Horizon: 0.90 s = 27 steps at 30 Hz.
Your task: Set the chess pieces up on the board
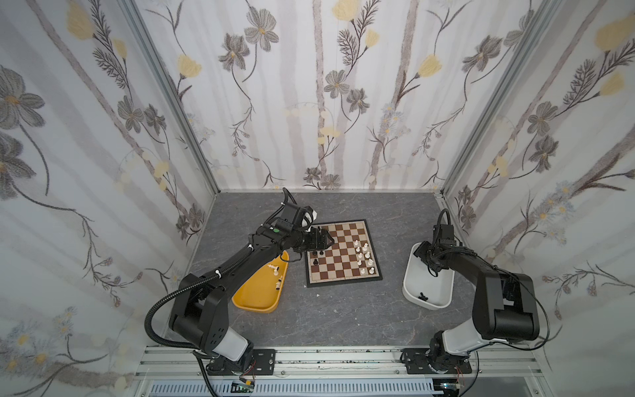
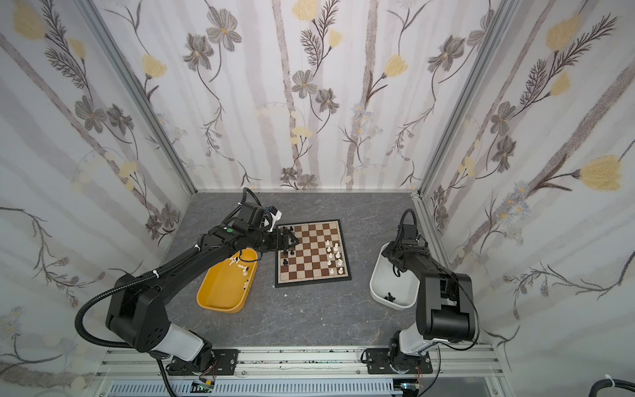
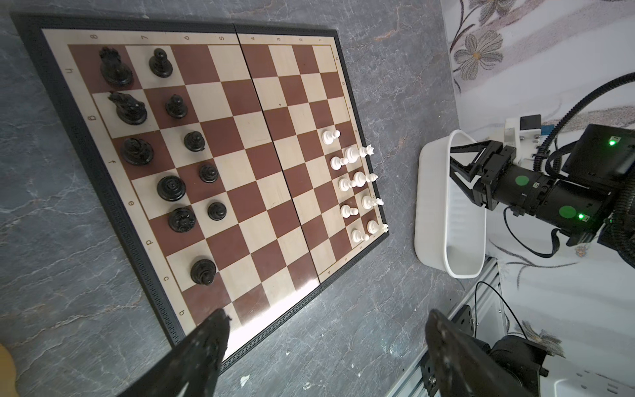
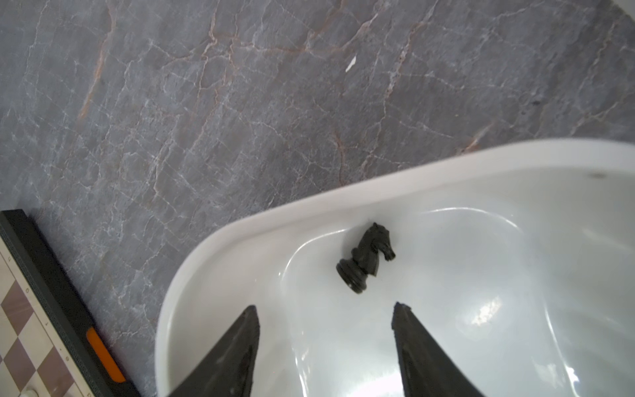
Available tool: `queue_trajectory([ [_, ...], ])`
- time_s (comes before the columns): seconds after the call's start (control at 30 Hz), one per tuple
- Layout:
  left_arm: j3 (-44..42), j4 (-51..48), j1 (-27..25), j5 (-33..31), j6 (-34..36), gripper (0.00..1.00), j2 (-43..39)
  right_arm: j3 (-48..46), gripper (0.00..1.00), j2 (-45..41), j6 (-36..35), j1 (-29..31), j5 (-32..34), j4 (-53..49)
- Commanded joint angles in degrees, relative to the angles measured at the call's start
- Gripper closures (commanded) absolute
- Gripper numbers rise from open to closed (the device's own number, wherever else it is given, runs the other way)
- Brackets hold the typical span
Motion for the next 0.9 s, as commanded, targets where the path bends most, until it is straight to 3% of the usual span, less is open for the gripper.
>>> queue_trajectory([
  [0.0, -0.3, 0.7, 0.0, -0.5, 1.1, 0.09, -0.5, 1.5, 0.4, 1.3, 2.3, -0.6, 0.9, 0.4],
  [0.4, -0.4, 0.5, 0.0, -1.0, 3.3, 0.09, -1.4, 4.7, 0.5, 8.0, 6.8, -2.7, -1.3, 0.4],
  [0.63, -0.8, 0.8, 0.2, -1.5, 4.0, 0.09, -2.4, 4.9, 0.61, 9.6, 6.4, -2.5, -2.2, -0.7],
  [0.87, -2.0, 1.7, 0.1, -1.3, 4.0, 0.09, -2.8, 3.3, 0.59, 8.6, 3.4, -1.5, -2.6, -1.5],
])
